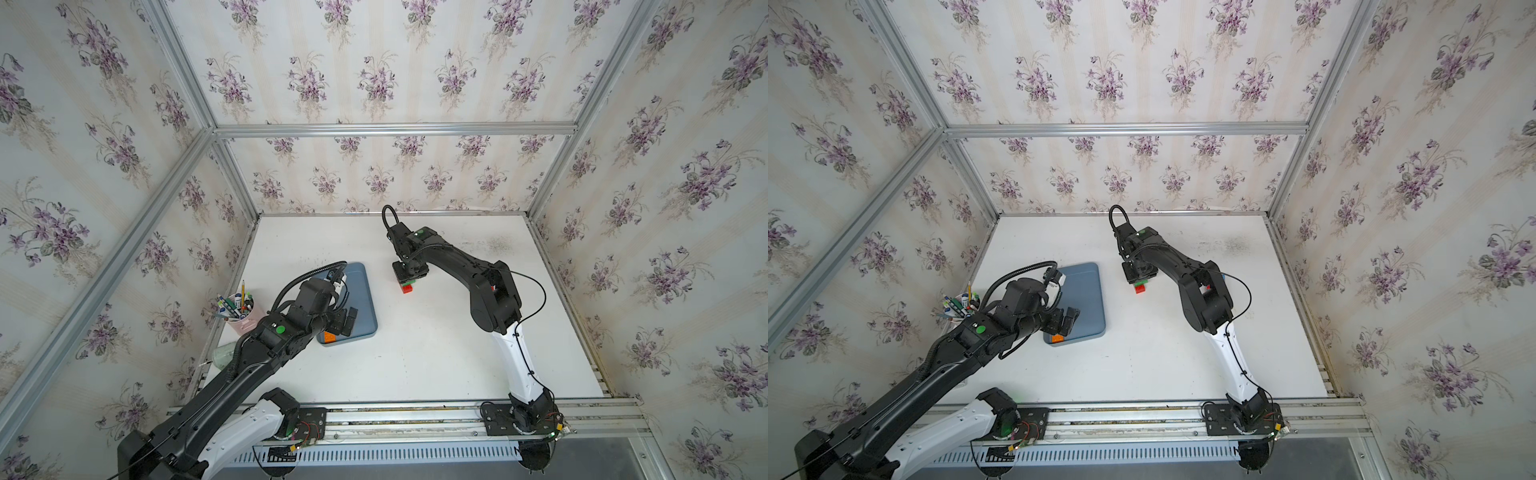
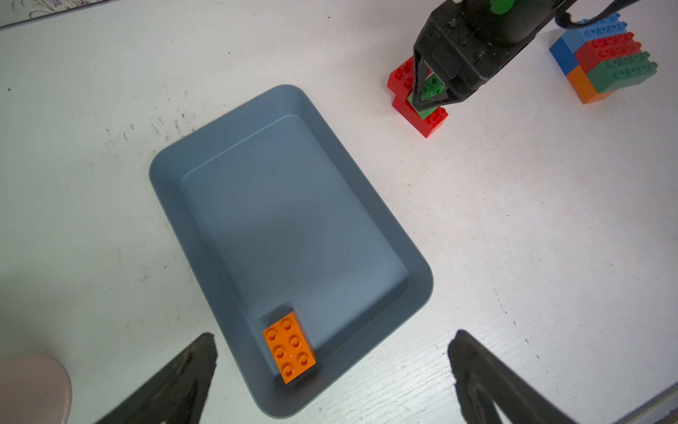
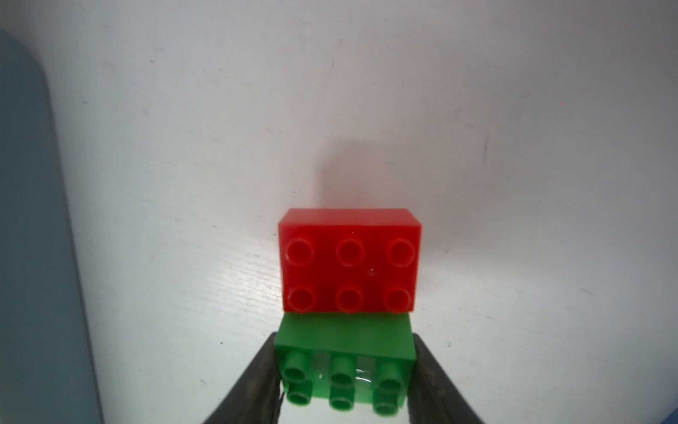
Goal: Assemble a rectangle with lego
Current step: Assemble the lego brick with the lego brick.
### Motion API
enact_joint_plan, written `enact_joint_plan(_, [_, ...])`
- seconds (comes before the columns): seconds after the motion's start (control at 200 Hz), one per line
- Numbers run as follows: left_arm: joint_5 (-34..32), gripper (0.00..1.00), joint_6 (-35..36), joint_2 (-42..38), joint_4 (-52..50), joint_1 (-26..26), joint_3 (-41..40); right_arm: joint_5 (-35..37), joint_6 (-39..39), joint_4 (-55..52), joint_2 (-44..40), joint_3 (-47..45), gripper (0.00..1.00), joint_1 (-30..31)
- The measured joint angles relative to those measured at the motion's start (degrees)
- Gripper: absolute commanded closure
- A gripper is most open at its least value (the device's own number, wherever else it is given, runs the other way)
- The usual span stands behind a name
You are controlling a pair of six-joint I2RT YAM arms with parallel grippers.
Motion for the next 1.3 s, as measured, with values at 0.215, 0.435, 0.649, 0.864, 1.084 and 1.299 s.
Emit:
enact_joint_plan(0.215, [-0.15,0.0,0.0,-0.15,0.09,0.0,-0.04,0.04,0.02,0.09,0.46,0.42,0.44,0.0])
enact_joint_plan(0.435, [-0.2,0.0,0.0,-0.26,0.15,0.0,-0.13,0.24,0.02,0.15,0.48,0.5,0.43,0.0])
enact_joint_plan(0.649, [-0.28,0.0,0.0,-0.26,0.31,0.0,-0.28,0.63,0.09,0.31,0.46,0.52,0.45,0.0])
enact_joint_plan(0.864, [-0.33,0.0,0.0,-0.26,1.18,0.0,-0.35,1.46,0.46,0.28,0.09,0.5,0.48,0.0])
enact_joint_plan(1.084, [-0.33,0.0,0.0,-0.26,1.18,0.0,-0.37,1.51,0.46,0.44,0.09,0.46,0.51,0.0])
enact_joint_plan(1.299, [-0.35,0.0,0.0,-0.26,1.18,0.0,-0.37,1.51,0.44,0.37,0.28,0.94,0.52,0.07])
